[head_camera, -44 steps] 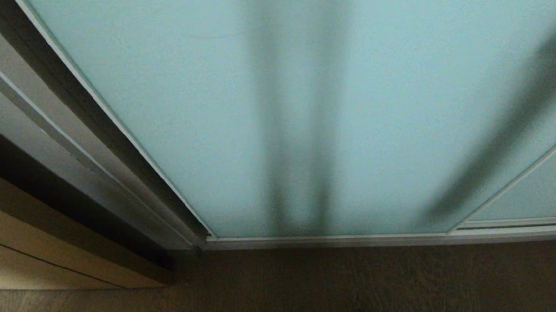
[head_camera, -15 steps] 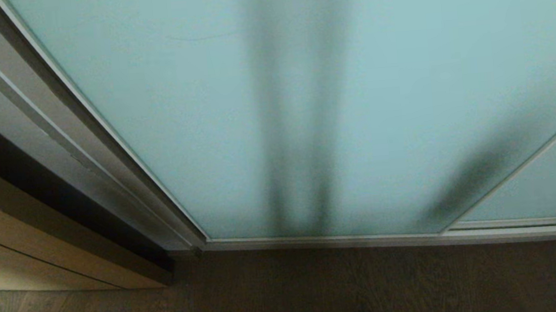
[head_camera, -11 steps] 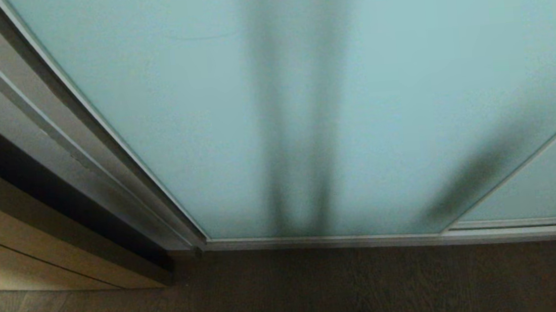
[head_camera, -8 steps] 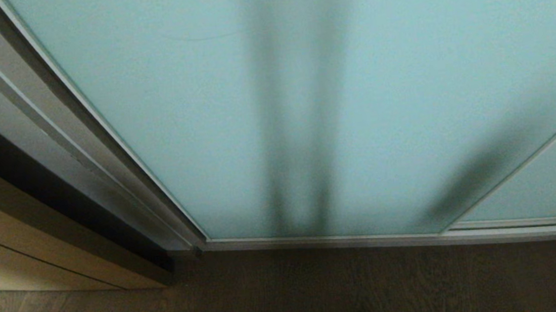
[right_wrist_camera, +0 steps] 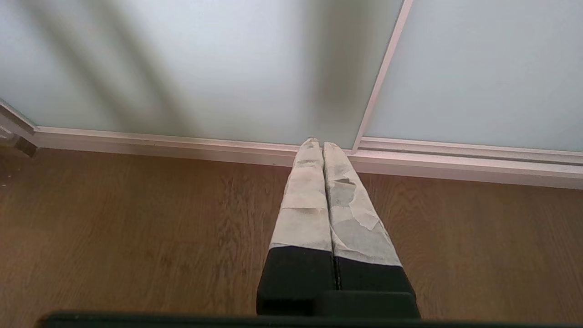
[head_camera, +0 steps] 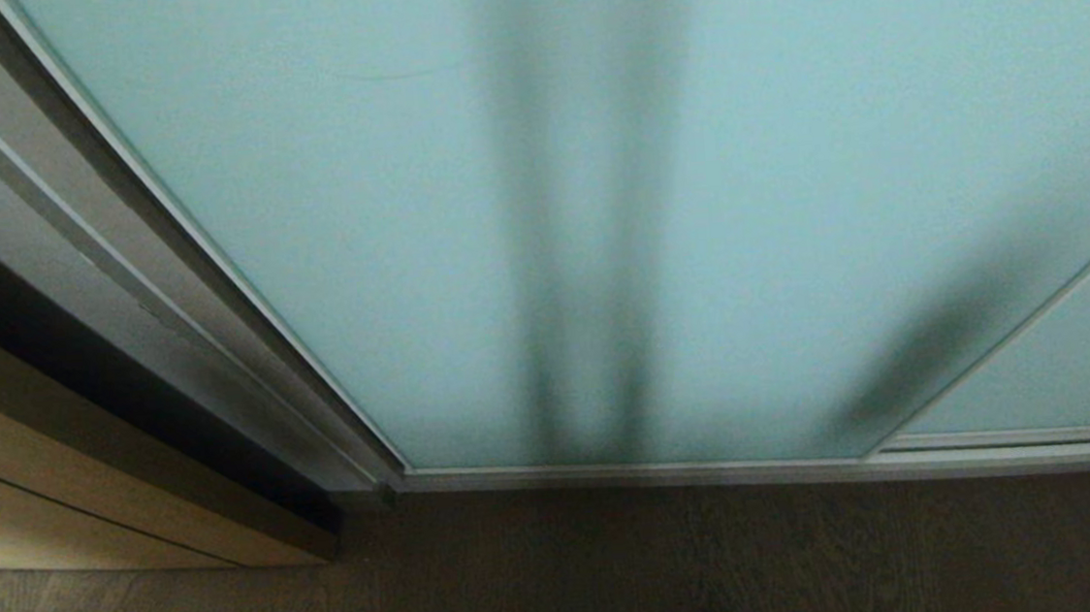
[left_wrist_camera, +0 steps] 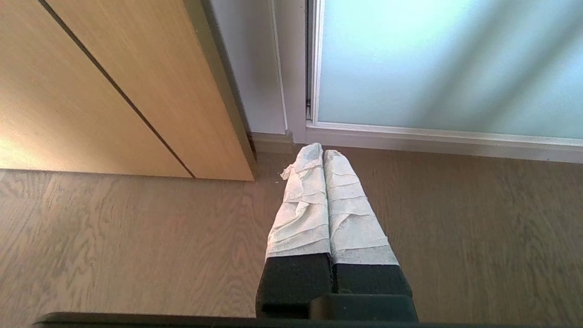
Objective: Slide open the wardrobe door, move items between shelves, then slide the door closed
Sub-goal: Close the door
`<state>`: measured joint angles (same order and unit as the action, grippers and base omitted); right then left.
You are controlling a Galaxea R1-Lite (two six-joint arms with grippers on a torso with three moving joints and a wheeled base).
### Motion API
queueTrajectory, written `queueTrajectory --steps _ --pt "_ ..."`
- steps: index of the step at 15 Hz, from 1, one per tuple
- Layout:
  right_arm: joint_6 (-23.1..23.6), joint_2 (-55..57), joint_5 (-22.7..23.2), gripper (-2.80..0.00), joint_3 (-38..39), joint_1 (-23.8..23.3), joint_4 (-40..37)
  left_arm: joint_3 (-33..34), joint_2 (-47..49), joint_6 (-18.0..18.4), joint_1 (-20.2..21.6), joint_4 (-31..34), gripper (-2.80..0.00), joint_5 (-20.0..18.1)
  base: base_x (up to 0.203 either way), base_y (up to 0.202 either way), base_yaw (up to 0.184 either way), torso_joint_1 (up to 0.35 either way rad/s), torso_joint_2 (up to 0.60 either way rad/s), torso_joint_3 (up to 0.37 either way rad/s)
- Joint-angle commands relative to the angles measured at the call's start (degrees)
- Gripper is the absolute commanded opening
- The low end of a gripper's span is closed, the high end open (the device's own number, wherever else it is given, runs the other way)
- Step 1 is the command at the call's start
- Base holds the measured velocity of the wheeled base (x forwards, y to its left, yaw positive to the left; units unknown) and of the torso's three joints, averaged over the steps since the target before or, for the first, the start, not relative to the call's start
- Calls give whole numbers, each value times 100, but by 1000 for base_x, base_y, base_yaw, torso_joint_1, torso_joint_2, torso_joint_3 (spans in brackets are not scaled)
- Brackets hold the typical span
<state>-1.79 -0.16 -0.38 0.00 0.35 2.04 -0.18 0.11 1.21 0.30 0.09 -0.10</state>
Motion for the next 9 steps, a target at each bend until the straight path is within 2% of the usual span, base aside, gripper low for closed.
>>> queueTrajectory --steps 1,9 --pt "3 7 3 -280 0 0 -28 1 7 2 5 0 -280 1 0 0 0 0 0 0" --pt "-5 7 3 -280 0 0 -28 1 7 2 5 0 -280 1 0 0 0 0 0 0"
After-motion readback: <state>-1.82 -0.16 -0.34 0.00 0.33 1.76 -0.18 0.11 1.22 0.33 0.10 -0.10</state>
